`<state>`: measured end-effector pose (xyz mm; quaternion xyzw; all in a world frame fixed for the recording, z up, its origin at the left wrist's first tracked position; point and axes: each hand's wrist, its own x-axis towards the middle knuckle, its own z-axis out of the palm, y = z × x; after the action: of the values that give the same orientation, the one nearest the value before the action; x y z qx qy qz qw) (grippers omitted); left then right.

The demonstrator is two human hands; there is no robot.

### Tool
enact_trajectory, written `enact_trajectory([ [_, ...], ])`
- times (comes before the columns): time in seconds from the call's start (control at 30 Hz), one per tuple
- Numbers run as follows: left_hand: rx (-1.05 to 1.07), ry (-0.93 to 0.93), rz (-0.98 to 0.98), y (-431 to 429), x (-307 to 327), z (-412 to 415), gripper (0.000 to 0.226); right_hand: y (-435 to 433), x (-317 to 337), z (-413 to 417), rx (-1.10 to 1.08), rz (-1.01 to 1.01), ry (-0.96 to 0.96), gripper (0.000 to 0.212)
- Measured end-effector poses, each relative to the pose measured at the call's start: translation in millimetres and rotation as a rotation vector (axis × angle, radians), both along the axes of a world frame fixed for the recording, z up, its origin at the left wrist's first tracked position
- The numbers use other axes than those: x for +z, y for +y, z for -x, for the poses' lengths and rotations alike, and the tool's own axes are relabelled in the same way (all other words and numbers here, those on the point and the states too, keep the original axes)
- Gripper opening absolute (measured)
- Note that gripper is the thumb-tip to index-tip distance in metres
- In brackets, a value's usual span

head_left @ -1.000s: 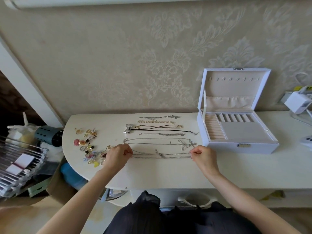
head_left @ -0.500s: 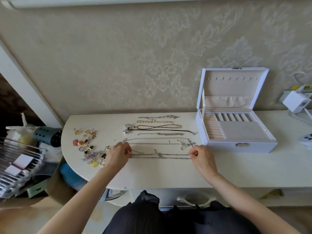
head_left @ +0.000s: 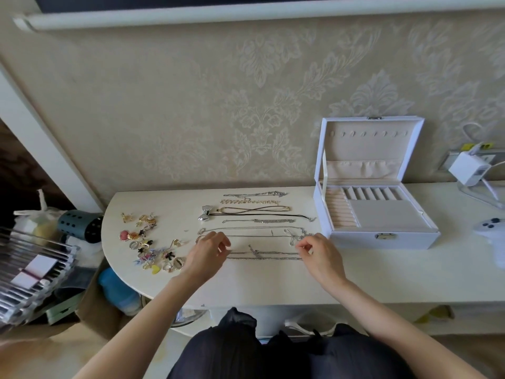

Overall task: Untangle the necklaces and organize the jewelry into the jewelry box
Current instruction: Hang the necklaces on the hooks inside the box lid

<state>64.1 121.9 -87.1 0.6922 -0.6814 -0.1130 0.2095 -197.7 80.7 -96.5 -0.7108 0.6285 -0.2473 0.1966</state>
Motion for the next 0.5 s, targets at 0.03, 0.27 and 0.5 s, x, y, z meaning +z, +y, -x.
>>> enact_trajectory([
  [0.03, -0.046, 0.015, 0.001, 0, 2, 6, 0.01, 0, 3, -1, 0.025, 0.001, -0.015, 0.009],
  [0.27, -0.233, 0.086, -0.057, -4, 14, 42, 0.011, 0, 18, -8, 0.154, -0.004, -0.114, 0.01],
  [0.5, -0.183, -0.007, -0.034, -62, 48, 72, 0.013, -27, 48, -10, 0.152, 0.009, -0.153, 0.01],
])
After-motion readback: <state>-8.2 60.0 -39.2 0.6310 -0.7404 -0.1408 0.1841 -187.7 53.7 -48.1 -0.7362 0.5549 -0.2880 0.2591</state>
